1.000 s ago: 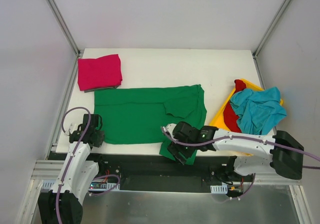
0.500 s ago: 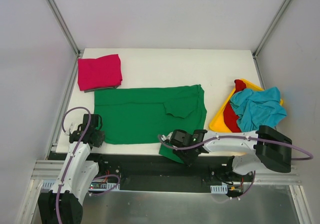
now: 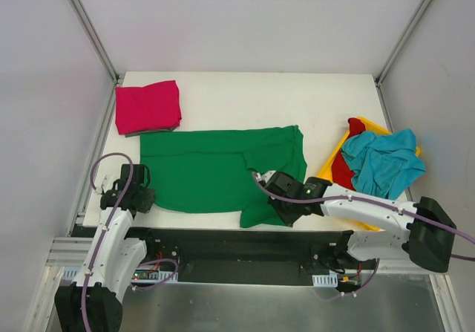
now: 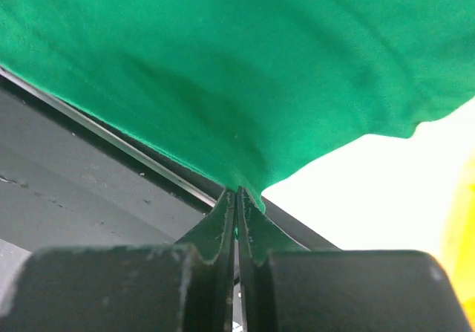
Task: Fold and stack the t-shirts
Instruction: Grap the side of the flattened tshirt closest away from the robot with both arms, then fold the other side of the tshirt into a rectangle
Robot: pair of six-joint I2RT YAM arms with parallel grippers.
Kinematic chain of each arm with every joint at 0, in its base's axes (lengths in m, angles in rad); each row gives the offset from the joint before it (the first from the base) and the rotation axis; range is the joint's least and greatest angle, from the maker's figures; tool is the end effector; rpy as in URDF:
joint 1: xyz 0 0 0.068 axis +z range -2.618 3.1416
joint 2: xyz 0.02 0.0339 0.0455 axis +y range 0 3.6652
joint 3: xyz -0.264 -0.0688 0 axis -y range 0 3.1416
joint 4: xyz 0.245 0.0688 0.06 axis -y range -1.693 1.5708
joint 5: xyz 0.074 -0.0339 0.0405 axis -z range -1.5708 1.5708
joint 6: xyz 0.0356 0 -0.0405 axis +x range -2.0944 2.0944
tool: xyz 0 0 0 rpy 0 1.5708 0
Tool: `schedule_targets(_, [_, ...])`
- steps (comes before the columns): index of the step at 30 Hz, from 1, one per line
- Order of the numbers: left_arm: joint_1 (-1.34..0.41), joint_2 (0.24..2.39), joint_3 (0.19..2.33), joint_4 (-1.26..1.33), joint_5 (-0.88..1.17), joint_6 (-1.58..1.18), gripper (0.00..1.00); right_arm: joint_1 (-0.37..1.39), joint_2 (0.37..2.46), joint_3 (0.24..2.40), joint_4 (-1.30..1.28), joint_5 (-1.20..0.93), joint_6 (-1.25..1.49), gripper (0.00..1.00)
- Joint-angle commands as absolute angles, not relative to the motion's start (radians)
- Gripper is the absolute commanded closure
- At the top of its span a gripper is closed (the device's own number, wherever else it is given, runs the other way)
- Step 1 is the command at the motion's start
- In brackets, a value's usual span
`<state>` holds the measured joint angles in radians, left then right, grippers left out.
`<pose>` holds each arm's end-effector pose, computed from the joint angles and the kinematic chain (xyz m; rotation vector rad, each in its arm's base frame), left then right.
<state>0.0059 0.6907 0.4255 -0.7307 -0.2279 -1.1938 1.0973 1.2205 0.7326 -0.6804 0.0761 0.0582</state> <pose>0.1277 0.0088 0.1842 -1.5025 2.0449 -0.1791 0.1013 0.1917 0.1989 -1.3494 2.4023 0.2191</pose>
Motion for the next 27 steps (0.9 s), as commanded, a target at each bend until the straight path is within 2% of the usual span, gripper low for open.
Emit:
schedule_targets(1, [0.003,0.718,0.500,-0.738,-0.207,-1.163,1.00,1.034,1.175,0.837,-0.764,0.146,0.008,0.99])
schedule_targets(12, [0.003,0.860,0.618,-0.697,-0.218,-1.149,1.00,0.787,1.302,1.112,-0.729,0.242,-0.141,0.99])
schedule_targets(15, [0.003,0.919,0.658,-0.684,-0.225,-1.138,1.00,0.723,1.363,1.178,-0.707,0.206,-0.170,0.99])
schedule_targets(27, [0.003,1.178,0.833,-0.635,-0.239,-1.068,1.00,0.586,1.606,1.429,-0.736,0.178,-0.262,0.99])
